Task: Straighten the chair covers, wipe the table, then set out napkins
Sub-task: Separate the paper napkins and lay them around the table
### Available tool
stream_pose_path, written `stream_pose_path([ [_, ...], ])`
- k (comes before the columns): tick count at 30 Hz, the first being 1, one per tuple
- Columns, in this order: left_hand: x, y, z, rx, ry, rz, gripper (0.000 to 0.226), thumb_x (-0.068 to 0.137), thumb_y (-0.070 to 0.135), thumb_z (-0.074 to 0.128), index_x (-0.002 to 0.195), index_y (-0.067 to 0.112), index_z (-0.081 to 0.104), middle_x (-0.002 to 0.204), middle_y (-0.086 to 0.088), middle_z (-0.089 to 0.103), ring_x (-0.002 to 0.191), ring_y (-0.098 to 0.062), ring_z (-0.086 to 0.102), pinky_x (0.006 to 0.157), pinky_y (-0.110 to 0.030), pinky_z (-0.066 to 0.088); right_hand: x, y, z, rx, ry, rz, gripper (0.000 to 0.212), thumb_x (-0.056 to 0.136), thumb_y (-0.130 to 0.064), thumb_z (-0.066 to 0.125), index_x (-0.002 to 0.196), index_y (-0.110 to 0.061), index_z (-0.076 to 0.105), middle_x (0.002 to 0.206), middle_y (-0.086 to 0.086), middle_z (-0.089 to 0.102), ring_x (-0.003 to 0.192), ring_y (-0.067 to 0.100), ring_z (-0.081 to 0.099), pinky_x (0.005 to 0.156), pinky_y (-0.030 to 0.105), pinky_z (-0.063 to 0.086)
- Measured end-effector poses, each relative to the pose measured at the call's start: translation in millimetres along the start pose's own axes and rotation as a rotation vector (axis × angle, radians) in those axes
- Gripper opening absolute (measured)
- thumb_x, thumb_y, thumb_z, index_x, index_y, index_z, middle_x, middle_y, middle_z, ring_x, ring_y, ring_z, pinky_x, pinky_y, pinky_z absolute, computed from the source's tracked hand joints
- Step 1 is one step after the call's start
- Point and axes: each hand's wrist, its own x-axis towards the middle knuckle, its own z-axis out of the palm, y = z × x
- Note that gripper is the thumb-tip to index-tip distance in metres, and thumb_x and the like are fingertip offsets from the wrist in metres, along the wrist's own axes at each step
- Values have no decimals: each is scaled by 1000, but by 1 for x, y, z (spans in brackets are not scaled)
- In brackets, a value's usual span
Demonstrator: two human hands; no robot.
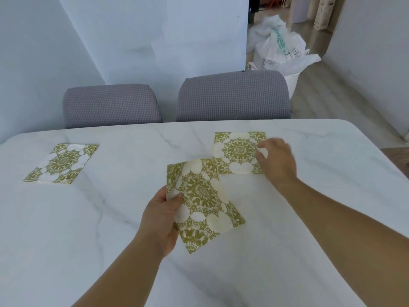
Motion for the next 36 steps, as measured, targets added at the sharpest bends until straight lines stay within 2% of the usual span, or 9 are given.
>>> stream_pose_path([
  [2,-7,4,4,-9,-28,1,27,94,-2,44,101,12,66,89,-7,75,74,-21,73,57,-34,59,-25,-7,-6,369,-161,96,31,93,-34,54,118,-17,59,126,1,56,99,14,54,89,28,42],
  [5,-23,9,10,-2,-76,-18,27,92,-2,46,106,10,65,97,-10,74,82,-24,72,66,-36,60,-66,-19,-20,851,-461,347,42,88,-50,53,117,-19,54,119,1,60,100,15,59,90,32,48],
  [7,-39,10,13,-13,-118,-50,27,91,-3,45,105,10,65,95,-11,74,79,-23,73,61,-35,60,-88,-19,-33,1045,-669,507,54,83,-55,53,120,-16,54,113,7,63,102,22,61,88,35,50],
  [11,-73,4,11,25,-164,-139,28,90,-3,46,107,9,64,99,-13,73,81,-25,72,61,-36,60,-133,-12,-56,1231,-808,551,52,76,-24,69,121,0,59,116,20,66,112,35,61,101,45,45],
  [17,-111,-23,-12,262,-70,-269,27,88,-5,54,114,1,58,107,-18,67,93,-31,66,76,-40,55,-195,1,-95,1095,-662,647,48,69,-9,75,114,2,60,106,19,69,97,33,67,87,47,53],
  [21,-137,-47,-30,363,-64,-324,15,89,-6,54,100,2,59,96,-16,68,81,-26,67,62,-35,60,-246,6,-103,897,-613,640,28,77,-13,75,102,-7,65,102,12,72,95,29,68,90,47,52],
  [25,-163,-68,-58,427,-59,-353,18,89,-7,52,104,1,60,100,-18,67,84,-29,67,68,-39,59,-303,0,-104,837,-580,652,23,79,-9,73,101,-6,65,102,11,71,87,23,69,67,31,53],
  [30,-184,-89,-88,551,-24,-337,23,87,-8,55,108,0,61,103,-18,67,89,-31,66,73,-40,57,-350,-11,-96,660,-534,592,14,80,-10,73,91,-13,64,98,6,70,89,23,67,81,36,54],
  [36,-197,-105,-102,757,26,-205,30,83,-7,59,106,10,60,94,-11,67,90,-34,66,79,-47,57,-384,-15,-91,307,-521,436,17,82,-25,70,92,-14,61,87,0,66,83,20,64,79,39,53],
])
